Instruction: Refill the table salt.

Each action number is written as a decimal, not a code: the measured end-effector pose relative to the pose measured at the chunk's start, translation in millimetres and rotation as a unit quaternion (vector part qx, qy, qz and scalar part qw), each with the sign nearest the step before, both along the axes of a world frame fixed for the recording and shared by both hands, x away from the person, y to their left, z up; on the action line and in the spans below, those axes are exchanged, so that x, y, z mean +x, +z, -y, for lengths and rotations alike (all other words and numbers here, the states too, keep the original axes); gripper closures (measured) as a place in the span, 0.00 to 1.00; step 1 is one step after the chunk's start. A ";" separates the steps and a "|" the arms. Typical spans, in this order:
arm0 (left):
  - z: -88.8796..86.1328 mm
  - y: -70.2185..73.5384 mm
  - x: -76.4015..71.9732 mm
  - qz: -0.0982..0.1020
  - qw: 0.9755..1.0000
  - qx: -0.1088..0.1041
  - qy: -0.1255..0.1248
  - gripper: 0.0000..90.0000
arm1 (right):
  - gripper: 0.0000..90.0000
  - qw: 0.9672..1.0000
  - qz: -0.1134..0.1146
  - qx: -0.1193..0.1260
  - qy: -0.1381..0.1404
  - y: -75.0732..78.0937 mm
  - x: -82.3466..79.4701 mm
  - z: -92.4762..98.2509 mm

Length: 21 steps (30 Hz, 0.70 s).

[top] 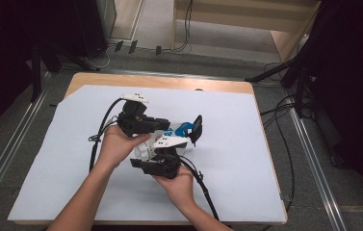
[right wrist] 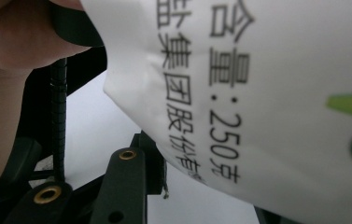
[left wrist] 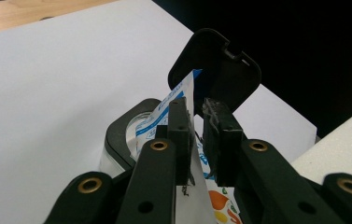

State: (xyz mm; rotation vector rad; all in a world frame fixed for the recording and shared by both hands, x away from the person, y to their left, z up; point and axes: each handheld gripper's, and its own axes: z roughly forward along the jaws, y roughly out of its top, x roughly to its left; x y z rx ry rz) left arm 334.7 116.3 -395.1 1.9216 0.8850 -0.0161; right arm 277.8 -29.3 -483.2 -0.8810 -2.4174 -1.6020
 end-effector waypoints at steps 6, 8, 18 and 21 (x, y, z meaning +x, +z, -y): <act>0.4 -0.3 0.0 0.000 1.000 0.004 -0.002 0.93 | 0.77 1.000 -0.007 0.002 0.001 -1.2 0.4 0.3; 0.1 -0.3 0.1 -0.001 1.000 0.003 -0.003 0.92 | 0.77 1.000 -0.008 0.003 0.000 -1.5 0.7 0.4; 0.6 -1.8 1.2 -0.003 1.000 0.012 -0.006 0.90 | 0.79 1.000 -0.010 0.000 -0.001 -3.5 1.3 0.7; 1.8 -3.4 2.0 -0.012 1.000 0.024 -0.008 0.91 | 0.80 1.000 -0.012 0.000 -0.002 -3.6 1.5 0.8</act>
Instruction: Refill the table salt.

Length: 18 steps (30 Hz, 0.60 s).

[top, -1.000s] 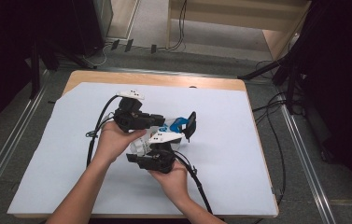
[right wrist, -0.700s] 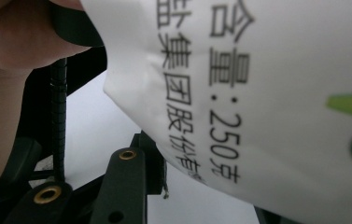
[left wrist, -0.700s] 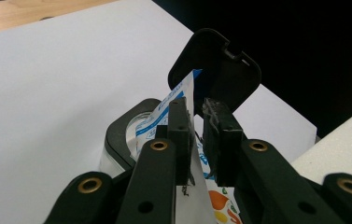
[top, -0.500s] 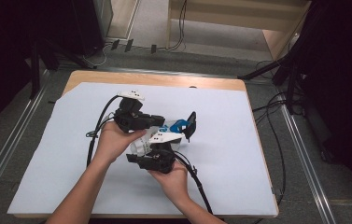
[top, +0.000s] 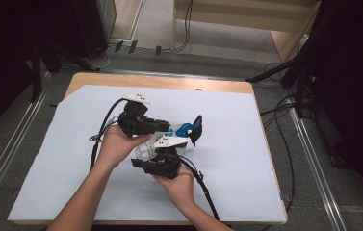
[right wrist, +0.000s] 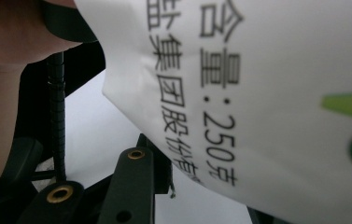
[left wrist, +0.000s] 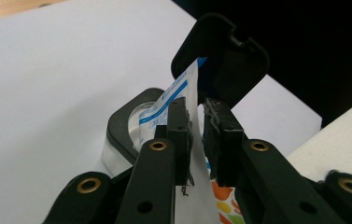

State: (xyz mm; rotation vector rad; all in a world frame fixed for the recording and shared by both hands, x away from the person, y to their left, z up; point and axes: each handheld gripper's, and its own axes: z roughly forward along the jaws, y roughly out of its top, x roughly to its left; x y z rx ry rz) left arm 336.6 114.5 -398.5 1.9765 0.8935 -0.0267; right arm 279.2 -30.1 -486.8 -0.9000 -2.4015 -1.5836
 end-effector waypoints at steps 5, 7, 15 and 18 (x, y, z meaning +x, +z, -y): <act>0.1 1.7 -1.4 0.007 1.000 0.014 0.004 0.99 | 0.81 1.000 0.000 -0.001 0.002 -1.3 -0.1 -0.3; 0.0 1.9 -1.6 0.006 1.000 0.014 0.004 1.00 | 0.82 1.000 -0.001 -0.001 0.003 -1.4 -0.2 -0.5; -1.4 3.3 -2.2 0.011 1.000 0.016 0.014 1.00 | 0.84 1.000 -0.002 0.003 0.006 -0.4 -0.2 -0.1; -2.0 4.3 -2.7 0.017 0.999 0.020 0.019 1.00 | 0.84 1.000 -0.003 0.008 0.008 0.7 -0.7 -0.1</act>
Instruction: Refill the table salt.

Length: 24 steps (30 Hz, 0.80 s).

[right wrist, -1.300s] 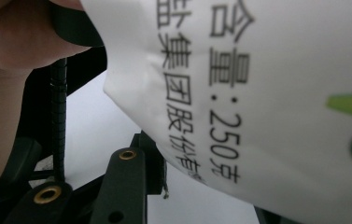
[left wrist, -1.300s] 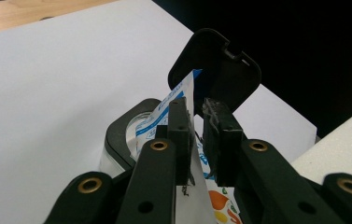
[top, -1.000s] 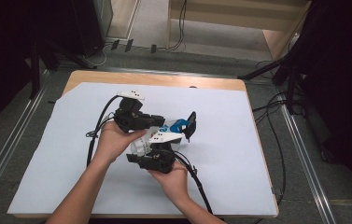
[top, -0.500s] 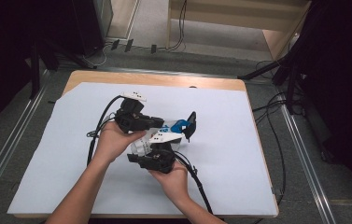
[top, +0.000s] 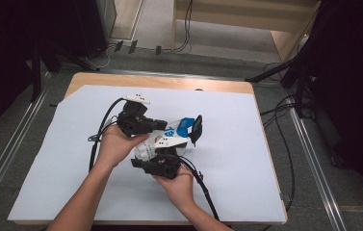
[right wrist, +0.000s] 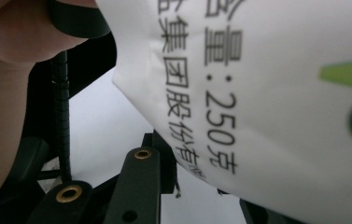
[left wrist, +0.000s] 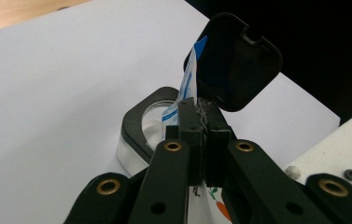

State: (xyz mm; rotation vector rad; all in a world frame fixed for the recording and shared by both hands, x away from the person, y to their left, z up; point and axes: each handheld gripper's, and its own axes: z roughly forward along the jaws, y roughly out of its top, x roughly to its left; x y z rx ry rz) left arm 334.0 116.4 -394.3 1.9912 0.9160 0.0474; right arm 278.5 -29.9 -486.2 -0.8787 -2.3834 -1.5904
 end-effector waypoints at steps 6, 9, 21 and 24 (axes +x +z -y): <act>-0.2 1.9 -1.1 0.001 1.000 0.002 0.006 1.00 | 0.84 1.000 0.000 0.001 0.001 0.9 0.2 -0.3; -0.8 2.4 -1.3 0.003 1.000 0.005 0.009 1.00 | 0.81 1.000 0.004 -0.001 0.002 0.6 -0.1 -0.8; -4.0 3.9 -1.0 0.012 1.000 0.002 0.027 1.00 | 0.75 1.000 0.006 0.001 -0.002 3.8 0.9 -0.6; -4.1 3.4 -0.1 0.015 0.999 0.002 0.030 1.00 | 0.75 1.000 0.006 0.001 -0.004 4.0 1.5 -0.5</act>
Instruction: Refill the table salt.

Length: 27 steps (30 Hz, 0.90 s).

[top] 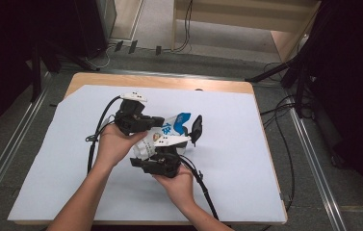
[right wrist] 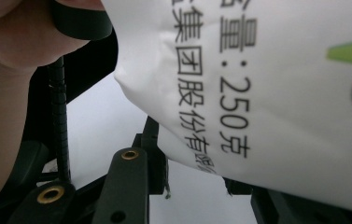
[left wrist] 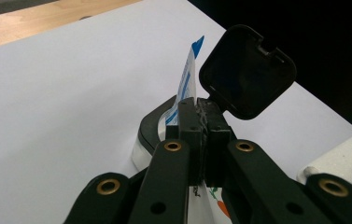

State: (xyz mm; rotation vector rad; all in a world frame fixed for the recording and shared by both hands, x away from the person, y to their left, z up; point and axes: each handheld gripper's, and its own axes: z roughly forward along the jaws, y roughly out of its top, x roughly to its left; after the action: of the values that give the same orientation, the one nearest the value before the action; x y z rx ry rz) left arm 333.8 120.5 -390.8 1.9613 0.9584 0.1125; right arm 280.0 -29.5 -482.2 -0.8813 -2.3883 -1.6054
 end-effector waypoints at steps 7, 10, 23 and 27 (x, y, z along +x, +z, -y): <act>0.9 -1.2 1.5 0.003 1.000 -0.003 0.006 1.00 | 0.75 1.000 -0.005 0.001 -0.002 -0.5 2.1 1.1; 1.2 -0.9 1.8 0.004 1.000 -0.002 0.004 1.00 | 0.75 1.000 -0.007 0.001 -0.004 -0.6 2.7 1.4; 3.7 -0.2 3.1 0.001 1.000 0.001 -0.001 1.00 | 0.74 1.000 -0.016 0.007 -0.002 -0.2 3.9 3.1; 3.0 -0.1 3.4 0.002 1.000 0.000 0.002 1.00 | 0.74 1.000 -0.018 0.007 0.000 0.5 4.0 2.6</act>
State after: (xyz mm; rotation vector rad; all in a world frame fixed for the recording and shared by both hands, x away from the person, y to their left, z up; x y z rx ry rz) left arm 337.2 117.6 -391.0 1.9586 0.9584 0.1191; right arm 284.1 -32.1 -481.7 -0.9010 -2.3512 -1.5903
